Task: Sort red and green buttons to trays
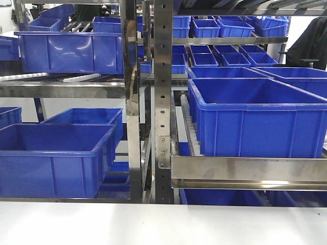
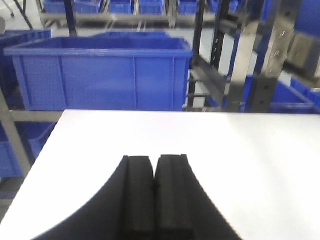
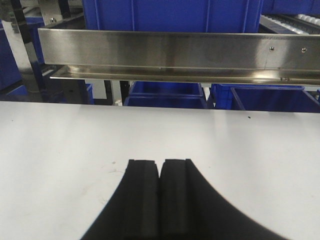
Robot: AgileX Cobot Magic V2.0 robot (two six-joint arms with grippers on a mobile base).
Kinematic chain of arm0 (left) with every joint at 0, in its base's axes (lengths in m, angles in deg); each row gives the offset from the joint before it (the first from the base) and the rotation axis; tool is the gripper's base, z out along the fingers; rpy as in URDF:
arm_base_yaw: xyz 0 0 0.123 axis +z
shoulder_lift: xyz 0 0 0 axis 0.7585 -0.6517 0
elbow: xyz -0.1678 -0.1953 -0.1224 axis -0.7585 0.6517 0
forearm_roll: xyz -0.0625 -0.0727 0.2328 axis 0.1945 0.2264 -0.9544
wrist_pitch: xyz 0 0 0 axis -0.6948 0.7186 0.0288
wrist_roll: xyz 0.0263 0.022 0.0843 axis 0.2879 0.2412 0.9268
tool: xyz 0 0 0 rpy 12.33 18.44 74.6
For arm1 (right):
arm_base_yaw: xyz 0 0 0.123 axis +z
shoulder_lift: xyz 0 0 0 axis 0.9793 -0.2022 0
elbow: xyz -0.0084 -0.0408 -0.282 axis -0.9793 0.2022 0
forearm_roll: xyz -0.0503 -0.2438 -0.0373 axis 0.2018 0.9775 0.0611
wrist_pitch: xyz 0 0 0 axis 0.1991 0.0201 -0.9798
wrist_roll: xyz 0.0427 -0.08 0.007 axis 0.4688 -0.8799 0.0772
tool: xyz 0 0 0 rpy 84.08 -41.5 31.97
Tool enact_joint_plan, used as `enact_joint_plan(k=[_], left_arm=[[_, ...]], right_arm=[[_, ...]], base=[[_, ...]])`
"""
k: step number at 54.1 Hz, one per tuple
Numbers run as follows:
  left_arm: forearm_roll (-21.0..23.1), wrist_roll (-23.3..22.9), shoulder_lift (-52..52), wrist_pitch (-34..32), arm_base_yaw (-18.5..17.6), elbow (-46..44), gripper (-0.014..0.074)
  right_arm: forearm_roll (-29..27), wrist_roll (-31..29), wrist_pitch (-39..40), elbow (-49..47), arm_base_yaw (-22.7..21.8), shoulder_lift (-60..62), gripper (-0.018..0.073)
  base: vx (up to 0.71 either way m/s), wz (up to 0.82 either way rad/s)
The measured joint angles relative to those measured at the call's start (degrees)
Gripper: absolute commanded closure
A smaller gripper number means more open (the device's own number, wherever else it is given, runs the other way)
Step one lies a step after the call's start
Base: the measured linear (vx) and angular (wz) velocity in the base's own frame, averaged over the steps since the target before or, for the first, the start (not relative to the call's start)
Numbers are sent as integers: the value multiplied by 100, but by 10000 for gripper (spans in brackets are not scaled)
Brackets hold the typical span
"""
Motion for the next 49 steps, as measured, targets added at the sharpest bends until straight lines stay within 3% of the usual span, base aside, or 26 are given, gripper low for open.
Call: enact_joint_plan(k=[18,35,49], left_arm=[[-232,-69,-566,-127,0,0,249],[-659,0,-1671,46,0,-35,-8],[-663,-308,-2873,-8,0,-106,-15]], right_arm=[[0,0,-24,0,0,-32,279],[0,0,-24,0,0,-32,267],[0,0,-24,0,0,-32,267]], base=[[0,0],[0,0],[0,0]])
